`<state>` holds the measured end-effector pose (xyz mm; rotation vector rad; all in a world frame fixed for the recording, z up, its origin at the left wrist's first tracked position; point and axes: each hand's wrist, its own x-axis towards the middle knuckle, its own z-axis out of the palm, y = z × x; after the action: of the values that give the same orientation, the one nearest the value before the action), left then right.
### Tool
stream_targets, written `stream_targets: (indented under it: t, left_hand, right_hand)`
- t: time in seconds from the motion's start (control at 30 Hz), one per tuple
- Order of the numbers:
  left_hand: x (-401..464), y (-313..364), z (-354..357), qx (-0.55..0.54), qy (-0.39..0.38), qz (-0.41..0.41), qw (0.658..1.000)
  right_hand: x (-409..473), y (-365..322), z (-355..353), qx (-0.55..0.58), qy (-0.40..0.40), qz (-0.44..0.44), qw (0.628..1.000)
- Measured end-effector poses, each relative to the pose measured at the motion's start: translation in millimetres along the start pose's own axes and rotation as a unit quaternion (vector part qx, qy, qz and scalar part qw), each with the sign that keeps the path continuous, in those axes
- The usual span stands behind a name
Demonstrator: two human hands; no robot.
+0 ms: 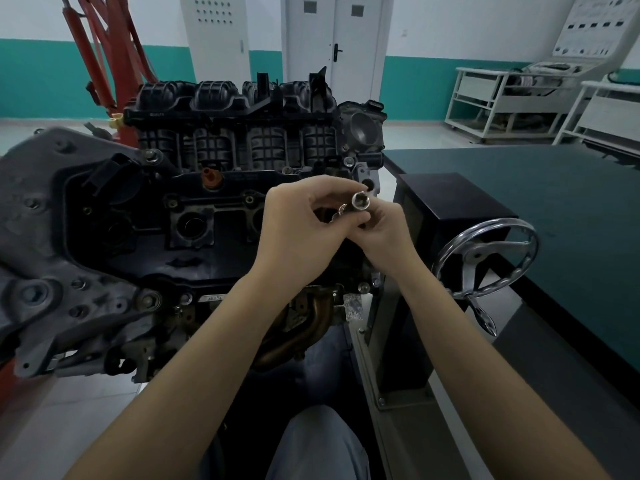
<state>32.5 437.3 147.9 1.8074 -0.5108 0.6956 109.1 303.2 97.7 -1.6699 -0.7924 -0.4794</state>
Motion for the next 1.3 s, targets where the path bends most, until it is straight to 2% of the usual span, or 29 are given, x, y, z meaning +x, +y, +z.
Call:
stream_targets:
  t: [0.07, 0.17, 0.3, 0.4, 0.5, 0.67, 0.73, 0.83, 0.93, 1.13, 1.3]
  left_hand:
    - [-0.8, -1.4, -0.7, -0.035, -0.011, -0.007, 0.999]
    - [-1.8, -1.7, -0.6, -0.043, -0.039, -0.008, 0.998]
    - [-1.2, -2.1, 0.8, -0.029, -0.009, -0.013, 0.999]
    - [-0.2, -3.6, -0.1, -0.057, -0.047, -0.014, 0.997]
    - [-0.7, -3.8, -1.2, -0.093, -0.075, -0.011, 0.993]
    - [-3.0, -2.3, 4.4, 0.014, 0.026, 0.038, 0.999]
    - [-3.1, -3.0, 5.9, 0.007, 0.035, 0.032, 0.999]
    - [-3.2, -3.3, 3.8, -0.052, -0.005, 0.023, 0.998]
    - [-3.0, -3.9, 1.8, -0.069, -0.032, 0.027, 0.997]
    - [-3.1, -4.5, 3.8, -0.045, 0.013, 0.016, 0.999]
    - [-2.6, -4.4, 2.1, -0.107, -0.061, 0.008, 0.992]
  right_hand:
    - [-0.9, -0.5, -0.6, -0.005, -0.017, 0.005, 1.000]
    - [0.0, 4.6, -1.1, -0.011, 0.014, 0.011, 1.000]
    - [-1.0, 2.8, 1.6, -0.002, 0.022, -0.006, 1.000]
    - [-2.1, -2.3, 2.0, -0.009, -0.006, 0.009, 1.000]
    - [-0.5, 1.4, 1.1, -0.017, 0.014, 0.018, 1.000]
    - [0.5, 2.2, 1.5, -0.017, 0.029, -0.008, 0.999]
    - [-1.1, 2.1, 1.8, -0.008, 0.018, -0.008, 1.000]
    - [-1.8, 0.1, 6.0, -0.005, 0.005, 0.009, 1.000]
    - [-1.1, 1.9, 7.0, -0.006, 0.034, 0.013, 0.999]
    - [-1.0, 1.4, 3.7, -0.001, 0.030, -0.013, 0.999]
    - [-1.1, 2.5, 2.0, -0.011, 0.010, 0.013, 1.000]
